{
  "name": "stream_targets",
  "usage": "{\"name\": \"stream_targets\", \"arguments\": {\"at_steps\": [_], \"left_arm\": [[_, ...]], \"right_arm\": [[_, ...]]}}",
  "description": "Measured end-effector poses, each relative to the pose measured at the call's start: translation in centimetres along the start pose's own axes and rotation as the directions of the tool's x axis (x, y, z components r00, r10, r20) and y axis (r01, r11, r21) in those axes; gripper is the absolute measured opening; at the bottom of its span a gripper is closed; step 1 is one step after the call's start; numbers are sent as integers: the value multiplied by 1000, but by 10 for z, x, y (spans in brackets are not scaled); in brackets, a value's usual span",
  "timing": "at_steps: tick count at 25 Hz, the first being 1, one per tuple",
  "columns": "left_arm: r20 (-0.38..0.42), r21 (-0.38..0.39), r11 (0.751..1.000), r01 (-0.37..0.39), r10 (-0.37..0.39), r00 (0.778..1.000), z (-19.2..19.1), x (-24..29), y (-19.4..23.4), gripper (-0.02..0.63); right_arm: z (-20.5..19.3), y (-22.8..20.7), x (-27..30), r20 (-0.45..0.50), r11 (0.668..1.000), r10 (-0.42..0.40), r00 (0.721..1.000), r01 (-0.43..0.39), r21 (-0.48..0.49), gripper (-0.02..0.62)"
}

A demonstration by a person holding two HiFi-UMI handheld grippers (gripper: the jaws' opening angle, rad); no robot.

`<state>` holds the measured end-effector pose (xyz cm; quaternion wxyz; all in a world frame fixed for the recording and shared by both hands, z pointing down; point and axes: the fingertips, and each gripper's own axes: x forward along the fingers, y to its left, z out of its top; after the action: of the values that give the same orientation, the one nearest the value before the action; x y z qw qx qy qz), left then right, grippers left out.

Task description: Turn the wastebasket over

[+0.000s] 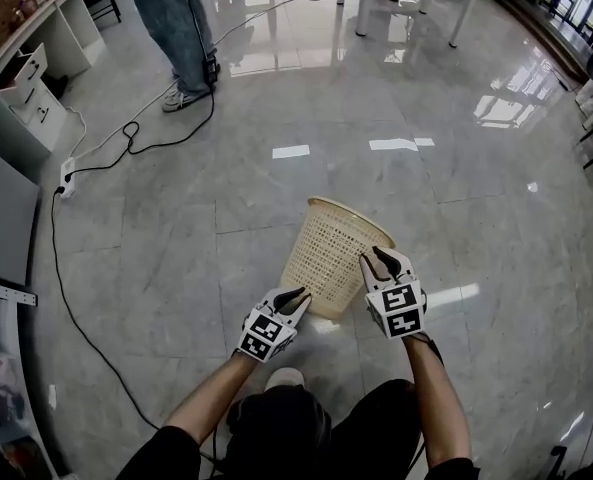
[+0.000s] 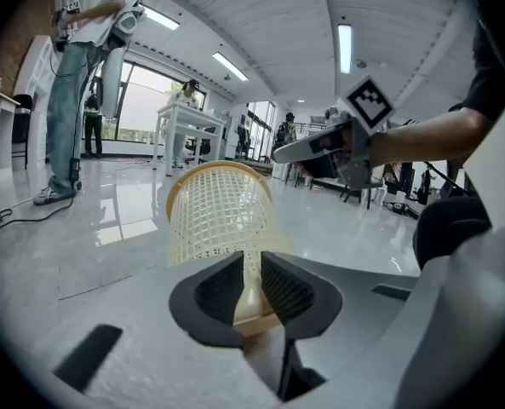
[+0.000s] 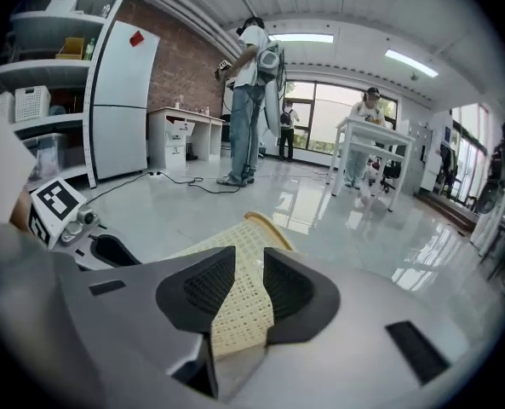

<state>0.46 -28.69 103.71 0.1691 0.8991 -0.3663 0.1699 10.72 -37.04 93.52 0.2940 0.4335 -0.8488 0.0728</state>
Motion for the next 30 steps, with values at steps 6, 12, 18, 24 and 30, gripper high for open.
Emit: {"name": "stream_targets", "arguments": {"at_steps": [6,12,18,24,30], "left_arm": [[-31,80,995,62,-59,998,-3,6,-12,61],[-31,65,996,62,-60,998,-2,5,-12,61],[-34,67,995,73,-71,997,-3,7,-13,61],[-20,70,994,78,-77,997,-9,2,-22,59],[-25,35,999,34,-33,999,-14,2,-20,58]], "right_arm": [[24,-39,36,-60,994,12,998,-18,-105,110],[24,-44,68,-150,960,17,989,-58,-273,133],[3,-47,77,-194,986,63,979,-91,-142,124],[1,-47,51,-152,990,106,983,-119,-80,63],[13,-33,19,-118,975,110,987,-129,-178,48]]}}
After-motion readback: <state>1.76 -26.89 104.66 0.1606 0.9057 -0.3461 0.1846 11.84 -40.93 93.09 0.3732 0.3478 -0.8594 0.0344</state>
